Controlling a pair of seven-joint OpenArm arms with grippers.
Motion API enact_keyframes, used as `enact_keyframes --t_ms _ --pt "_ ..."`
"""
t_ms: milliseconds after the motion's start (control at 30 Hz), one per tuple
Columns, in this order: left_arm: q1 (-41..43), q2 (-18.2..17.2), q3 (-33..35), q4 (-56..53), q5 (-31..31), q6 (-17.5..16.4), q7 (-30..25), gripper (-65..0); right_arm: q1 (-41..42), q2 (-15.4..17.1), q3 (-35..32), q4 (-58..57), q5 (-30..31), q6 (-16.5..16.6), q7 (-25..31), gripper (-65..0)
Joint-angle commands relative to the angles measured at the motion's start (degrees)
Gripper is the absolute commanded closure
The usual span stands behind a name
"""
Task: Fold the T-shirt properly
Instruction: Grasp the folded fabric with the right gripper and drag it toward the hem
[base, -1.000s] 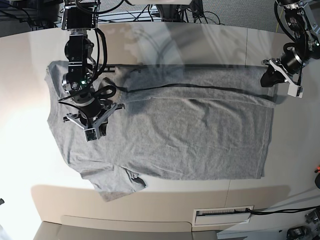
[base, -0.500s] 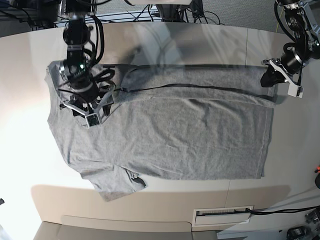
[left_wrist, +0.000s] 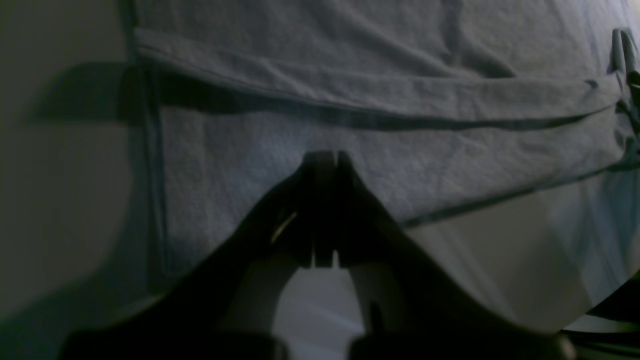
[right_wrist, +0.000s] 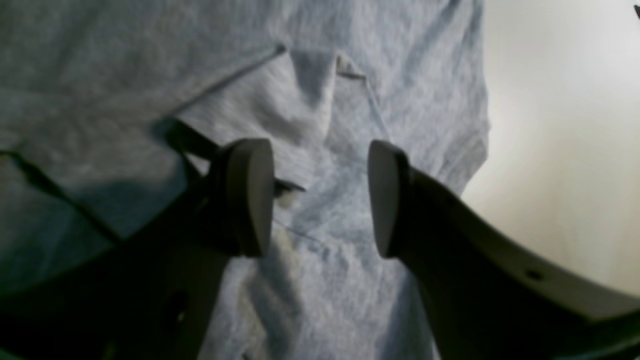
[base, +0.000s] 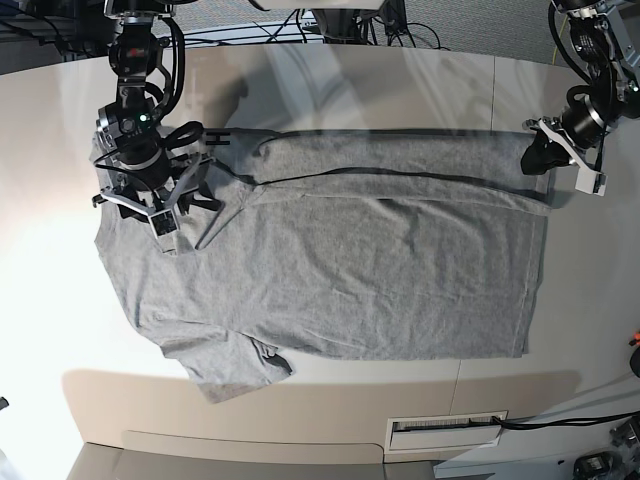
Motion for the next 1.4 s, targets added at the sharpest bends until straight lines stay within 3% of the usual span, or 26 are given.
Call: enact_keyframes --t_ms 0,467,633,800,1000,1200,1367 --pt "-0.3 -1.1 -0.2 0.9 -1.1 -0.3 -1.2 0.0 0.5 0.4 0.2 0.0 0.2 0.0 1.3 -30.1" --pt "-0.3 -1.1 -0.2 0.9 -1.6 -0.3 -1.2 0.0 3.1 0.3 0.1 -5.7 2.0 1.0 3.1 -29.8" --pt "-0.3 -1.1 -0.2 0.9 -1.5 -0.3 -1.2 0.0 4.2 0.3 0.1 -7.4 2.0 1.0 3.7 -21.4" --pt "-0.3 -1.1 -0.2 0.9 -1.6 -0.3 -1.2 0.0 4.3 0.3 0.0 -9.5 2.0 1.0 3.9 0.0" --pt "-0.3 -1.1 -0.2 0.9 -2.0 -0.3 -1.2 0.0 6.1 0.3 -1.4 -9.5 2.1 1.0 7.7 0.0" --pt "-0.3 -1.1 -0.2 0.9 -1.9 -0.3 -1.2 0.0 10.9 0.3 -9.1 -9.5 2.0 0.7 7.7 0.0" --pt "-0.3 -1.1 -0.2 0.9 -1.9 -0.3 -1.2 0.0 13.9 0.0 -15.1 -9.5 0.7 -3.0 8.5 0.0"
